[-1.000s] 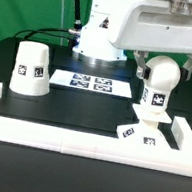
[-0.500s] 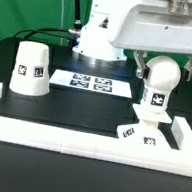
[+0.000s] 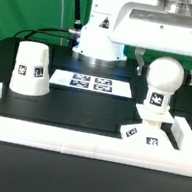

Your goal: Assemble lamp

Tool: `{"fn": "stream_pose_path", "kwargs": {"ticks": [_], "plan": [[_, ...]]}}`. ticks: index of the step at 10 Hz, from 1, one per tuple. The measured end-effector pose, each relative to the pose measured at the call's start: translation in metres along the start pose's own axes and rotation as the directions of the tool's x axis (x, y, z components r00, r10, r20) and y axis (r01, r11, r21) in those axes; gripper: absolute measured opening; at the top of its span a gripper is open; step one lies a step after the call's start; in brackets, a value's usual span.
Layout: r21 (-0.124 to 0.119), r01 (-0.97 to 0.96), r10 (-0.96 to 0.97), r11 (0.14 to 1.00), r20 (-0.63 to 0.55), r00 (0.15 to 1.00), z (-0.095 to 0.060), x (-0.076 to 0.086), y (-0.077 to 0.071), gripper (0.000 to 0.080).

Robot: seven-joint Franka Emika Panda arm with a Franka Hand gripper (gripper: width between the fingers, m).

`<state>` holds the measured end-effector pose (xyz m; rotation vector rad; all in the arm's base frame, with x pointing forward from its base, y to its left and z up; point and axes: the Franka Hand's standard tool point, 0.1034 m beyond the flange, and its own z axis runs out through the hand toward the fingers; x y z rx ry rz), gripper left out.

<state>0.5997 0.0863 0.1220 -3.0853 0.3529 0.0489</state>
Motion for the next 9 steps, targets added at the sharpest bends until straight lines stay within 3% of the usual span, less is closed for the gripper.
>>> {"fn": "stream_pose_path", "kwargs": {"ticks": [5, 6, 9], "plan": [[0.007, -0.32, 0.32, 0.947, 0.004, 0.947, 0.0004, -0.0005, -0.0007, 0.0579], [0.025, -0.414, 0.413, 0.91, 0.008, 0.91, 0.0005, 0.0, 0.0016, 0.0579], [0.049, -0.618, 0.618, 0.785, 0.02, 0.786, 0.0005, 0.0022, 0.002, 0.0579]]}}
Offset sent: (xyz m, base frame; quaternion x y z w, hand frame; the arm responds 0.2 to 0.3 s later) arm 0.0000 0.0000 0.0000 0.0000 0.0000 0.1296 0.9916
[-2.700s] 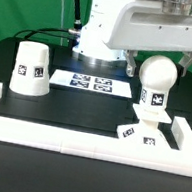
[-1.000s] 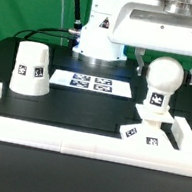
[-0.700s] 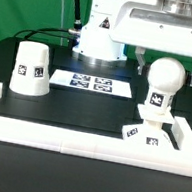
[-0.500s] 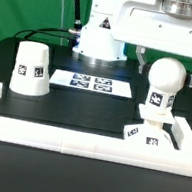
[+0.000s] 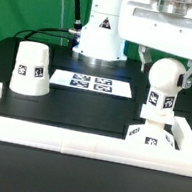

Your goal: Assemble lamp

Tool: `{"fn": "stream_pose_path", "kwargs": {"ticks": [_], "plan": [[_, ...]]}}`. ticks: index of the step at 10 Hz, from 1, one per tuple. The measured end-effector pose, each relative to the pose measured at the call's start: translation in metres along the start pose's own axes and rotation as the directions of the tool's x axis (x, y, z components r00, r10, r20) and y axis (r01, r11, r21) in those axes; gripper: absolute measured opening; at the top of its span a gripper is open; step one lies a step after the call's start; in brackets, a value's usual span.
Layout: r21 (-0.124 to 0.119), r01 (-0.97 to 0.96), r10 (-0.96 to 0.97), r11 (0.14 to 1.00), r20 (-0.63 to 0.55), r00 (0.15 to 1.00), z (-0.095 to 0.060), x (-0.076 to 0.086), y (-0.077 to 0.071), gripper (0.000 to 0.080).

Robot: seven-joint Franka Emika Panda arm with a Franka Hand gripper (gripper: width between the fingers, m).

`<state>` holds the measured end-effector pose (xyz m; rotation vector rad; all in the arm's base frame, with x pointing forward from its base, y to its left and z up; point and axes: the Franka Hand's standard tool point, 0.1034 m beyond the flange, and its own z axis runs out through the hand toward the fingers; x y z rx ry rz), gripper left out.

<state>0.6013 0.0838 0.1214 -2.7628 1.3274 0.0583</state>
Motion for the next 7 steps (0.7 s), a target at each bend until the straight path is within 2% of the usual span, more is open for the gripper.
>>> {"fn": "stream_pose_path", "kwargs": {"ticks": [2, 3, 4, 7], "plan": [[0.001, -0.095, 0.095, 0.995, 0.002, 0.995, 0.0004, -0.0011, -0.0007, 0.0579], [0.0, -0.1, 0.1, 0.995, 0.002, 0.995, 0.0009, -0.0014, -0.0007, 0.0649], [-0.001, -0.068, 0.068, 0.998, 0.001, 0.998, 0.0011, -0.0009, -0.0003, 0.0684], [-0.015, 0.156, -0.156, 0.988, -0.002, 0.988, -0.0016, -0.0057, -0.0061, 0.0698]]}}
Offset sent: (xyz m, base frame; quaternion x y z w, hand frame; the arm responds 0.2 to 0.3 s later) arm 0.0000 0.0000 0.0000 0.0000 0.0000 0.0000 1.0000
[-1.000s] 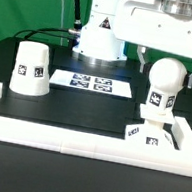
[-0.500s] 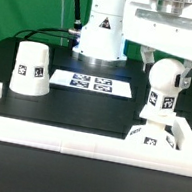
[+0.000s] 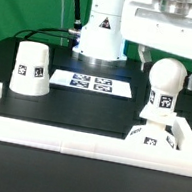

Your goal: Assemble lamp

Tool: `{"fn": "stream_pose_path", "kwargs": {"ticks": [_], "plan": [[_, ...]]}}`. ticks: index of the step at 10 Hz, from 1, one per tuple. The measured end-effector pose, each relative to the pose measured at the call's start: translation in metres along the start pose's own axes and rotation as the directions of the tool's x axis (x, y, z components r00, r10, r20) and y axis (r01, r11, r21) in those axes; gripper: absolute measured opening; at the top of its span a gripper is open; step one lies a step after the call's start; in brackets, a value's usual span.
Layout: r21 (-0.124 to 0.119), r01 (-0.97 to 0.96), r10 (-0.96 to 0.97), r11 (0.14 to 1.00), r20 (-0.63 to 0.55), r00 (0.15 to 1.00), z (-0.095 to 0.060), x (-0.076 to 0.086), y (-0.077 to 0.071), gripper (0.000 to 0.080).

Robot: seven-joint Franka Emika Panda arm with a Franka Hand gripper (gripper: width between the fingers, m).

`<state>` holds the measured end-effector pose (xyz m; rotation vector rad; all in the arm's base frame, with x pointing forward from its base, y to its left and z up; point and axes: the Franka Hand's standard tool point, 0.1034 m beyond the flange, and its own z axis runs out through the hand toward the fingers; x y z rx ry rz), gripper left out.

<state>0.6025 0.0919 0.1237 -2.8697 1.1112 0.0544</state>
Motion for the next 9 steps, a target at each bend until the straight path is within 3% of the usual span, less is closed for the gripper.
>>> {"fn": "stream_pose_path", "kwargs": {"ticks": [5, 9], "plan": [[0.001, 0.385, -0.385, 0.923, -0.002, 0.923, -0.0001, 0.0015, 0.0006, 0.0698], [-0.042, 0.724, -0.725, 0.689, -0.021, 0.688, 0.0066, -0.0006, 0.0026, 0.0698]]}}
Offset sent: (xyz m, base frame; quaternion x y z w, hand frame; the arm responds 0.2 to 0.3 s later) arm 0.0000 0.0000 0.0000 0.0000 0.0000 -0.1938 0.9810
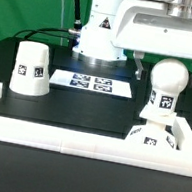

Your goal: Assemble lamp

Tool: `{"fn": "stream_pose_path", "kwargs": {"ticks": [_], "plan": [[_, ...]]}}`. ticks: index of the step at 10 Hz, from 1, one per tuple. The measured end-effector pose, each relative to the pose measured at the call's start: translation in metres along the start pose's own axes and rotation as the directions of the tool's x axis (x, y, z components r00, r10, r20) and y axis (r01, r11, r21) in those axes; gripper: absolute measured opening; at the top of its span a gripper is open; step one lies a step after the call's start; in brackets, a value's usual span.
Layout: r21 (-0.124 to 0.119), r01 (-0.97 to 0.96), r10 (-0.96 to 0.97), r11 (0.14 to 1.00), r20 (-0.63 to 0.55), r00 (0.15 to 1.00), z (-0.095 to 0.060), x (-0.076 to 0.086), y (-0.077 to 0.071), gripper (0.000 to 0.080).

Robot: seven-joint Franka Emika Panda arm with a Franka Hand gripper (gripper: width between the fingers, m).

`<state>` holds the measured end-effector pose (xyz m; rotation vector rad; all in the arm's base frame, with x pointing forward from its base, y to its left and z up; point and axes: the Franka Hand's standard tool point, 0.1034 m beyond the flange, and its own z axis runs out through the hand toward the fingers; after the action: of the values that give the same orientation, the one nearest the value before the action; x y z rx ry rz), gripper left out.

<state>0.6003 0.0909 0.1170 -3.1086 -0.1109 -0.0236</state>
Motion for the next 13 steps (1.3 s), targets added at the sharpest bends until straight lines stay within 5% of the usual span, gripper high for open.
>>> {"fn": "stream_pose_path", "kwargs": {"ticks": [6, 7, 8, 13], "plan": [[-0.017, 0.38, -0.38, 0.925, 0.009, 0.925, 0.0007, -0.0011, 0.0016, 0.0698], [-0.016, 0.372, -0.372, 0.928, 0.01, 0.928, 0.0014, -0.0014, 0.0016, 0.0698], [-0.016, 0.372, -0.372, 0.928, 0.01, 0.928, 0.0013, -0.0013, 0.0018, 0.0578], [-0.015, 0.202, -0.201, 0.979, 0.007, 0.979, 0.0015, -0.0014, 0.0017, 0.0576]]}}
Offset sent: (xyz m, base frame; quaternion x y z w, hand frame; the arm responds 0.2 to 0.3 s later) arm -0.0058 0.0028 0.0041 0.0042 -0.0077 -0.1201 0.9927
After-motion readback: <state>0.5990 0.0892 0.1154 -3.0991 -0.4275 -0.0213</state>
